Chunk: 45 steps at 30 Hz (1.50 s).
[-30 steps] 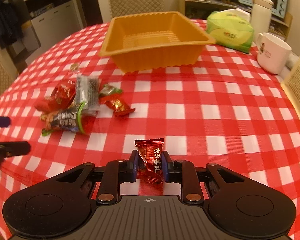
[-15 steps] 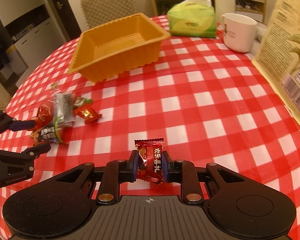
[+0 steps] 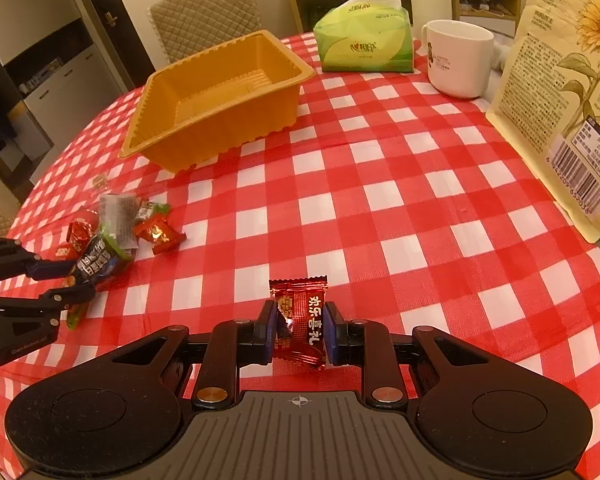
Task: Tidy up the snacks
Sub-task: 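Grasp the dark green snack stick with the left gripper while the right carries candy to tray, then drop the snack stick and red candy into the orange tray with both grippers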
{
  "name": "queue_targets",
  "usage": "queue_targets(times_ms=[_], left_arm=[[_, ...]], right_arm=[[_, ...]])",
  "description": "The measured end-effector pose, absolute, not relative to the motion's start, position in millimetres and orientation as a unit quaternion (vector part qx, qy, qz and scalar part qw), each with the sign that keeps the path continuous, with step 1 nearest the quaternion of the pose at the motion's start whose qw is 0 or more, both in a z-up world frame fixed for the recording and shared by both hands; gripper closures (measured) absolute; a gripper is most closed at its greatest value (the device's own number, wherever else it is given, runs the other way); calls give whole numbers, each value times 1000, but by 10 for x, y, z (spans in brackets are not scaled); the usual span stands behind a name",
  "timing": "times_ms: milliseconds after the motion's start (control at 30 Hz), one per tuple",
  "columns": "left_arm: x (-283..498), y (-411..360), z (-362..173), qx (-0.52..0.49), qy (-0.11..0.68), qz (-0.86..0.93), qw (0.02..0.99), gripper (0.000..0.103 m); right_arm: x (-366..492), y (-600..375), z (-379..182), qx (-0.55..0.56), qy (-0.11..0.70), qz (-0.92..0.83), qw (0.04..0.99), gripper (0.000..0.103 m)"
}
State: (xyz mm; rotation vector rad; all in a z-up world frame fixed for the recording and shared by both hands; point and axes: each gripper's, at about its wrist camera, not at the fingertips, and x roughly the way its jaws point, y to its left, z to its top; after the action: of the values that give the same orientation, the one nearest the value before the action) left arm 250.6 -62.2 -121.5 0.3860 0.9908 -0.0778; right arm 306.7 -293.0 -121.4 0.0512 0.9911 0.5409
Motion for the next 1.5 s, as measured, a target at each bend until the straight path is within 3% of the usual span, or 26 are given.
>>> queue_targets(times_ms=[200, 500, 900, 1500], left_arm=[[2536, -540, -1127, 107, 488, -23, 866, 78], [2669, -401, -651, -11, 452, 5, 892, 78], [3611, -194, -247, -113, 405, 63, 905, 78], [4745, 142, -719, -205, 440, 140, 863, 78]], right_arm=[[3140, -2897, -1166, 25, 462, 269, 845, 79], [3352, -2782, -993, 20, 439, 301, 846, 79], [4179, -2293, -571, 58, 383, 366, 846, 79], [5181, -1768, -839, 57, 397, 364, 841, 79]])
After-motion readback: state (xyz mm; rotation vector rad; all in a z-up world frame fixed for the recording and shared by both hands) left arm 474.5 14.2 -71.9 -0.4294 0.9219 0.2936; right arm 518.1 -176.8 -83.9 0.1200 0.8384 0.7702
